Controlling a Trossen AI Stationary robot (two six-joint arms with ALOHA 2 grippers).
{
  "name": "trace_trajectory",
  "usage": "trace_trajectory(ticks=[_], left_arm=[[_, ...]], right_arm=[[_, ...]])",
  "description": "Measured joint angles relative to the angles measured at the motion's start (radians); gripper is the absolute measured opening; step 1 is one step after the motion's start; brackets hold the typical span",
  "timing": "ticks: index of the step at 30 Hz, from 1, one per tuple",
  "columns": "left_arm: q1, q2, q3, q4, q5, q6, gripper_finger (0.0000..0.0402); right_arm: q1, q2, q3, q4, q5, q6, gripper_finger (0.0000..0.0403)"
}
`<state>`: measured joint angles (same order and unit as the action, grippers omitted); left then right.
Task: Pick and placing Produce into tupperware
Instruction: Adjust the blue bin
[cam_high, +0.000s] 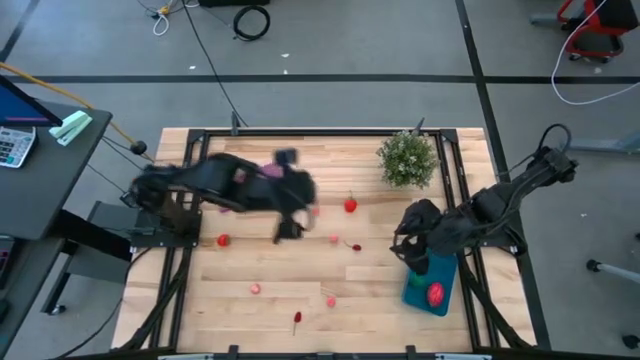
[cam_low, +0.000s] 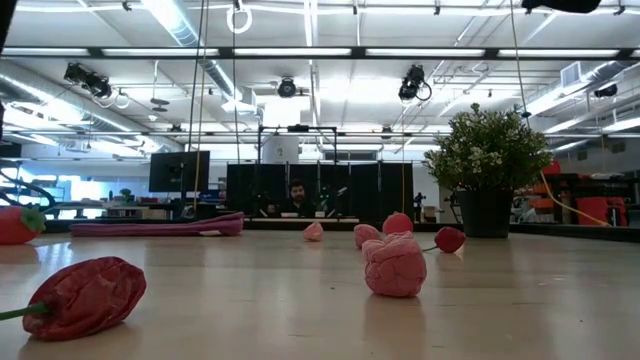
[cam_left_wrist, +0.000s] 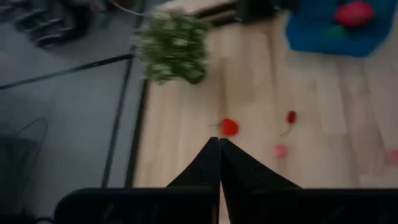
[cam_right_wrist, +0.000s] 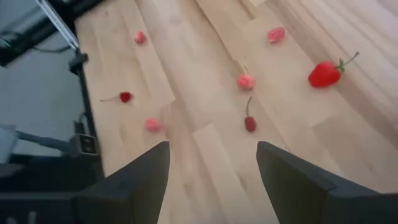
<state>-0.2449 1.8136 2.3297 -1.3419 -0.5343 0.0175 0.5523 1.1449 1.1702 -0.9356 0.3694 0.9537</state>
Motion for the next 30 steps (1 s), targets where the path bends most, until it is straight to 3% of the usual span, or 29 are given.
trace_trajectory(ticks=[4, 11, 21, 30], left_arm=[[-0.025, -0.109, 0.0, -0.08, -0.041, -0.069, 0.0012], [-0.058, -0.236, -0.001, -0.229, -0.06, -0.188, 0.0015], [-0.072, -0.3, -0.001, -0.229, -0.061, -0.184, 0.0005], [-0.07, -0.289, -0.001, -0.229, -0.065, -0.178, 0.0017]], right_arm=[[0.001, 0.022, -0.001, -0.023, 0.002, -0.047, 0.025], [0.117, 0.048, -0.071, -0.051, -0.007, 0.219, 0.025], [0.323, 0.039, -0.3, -0.02, -0.044, 0.771, 0.025], [0.371, 0.039, -0.425, 0.126, -0.103, 0.843, 0.025]])
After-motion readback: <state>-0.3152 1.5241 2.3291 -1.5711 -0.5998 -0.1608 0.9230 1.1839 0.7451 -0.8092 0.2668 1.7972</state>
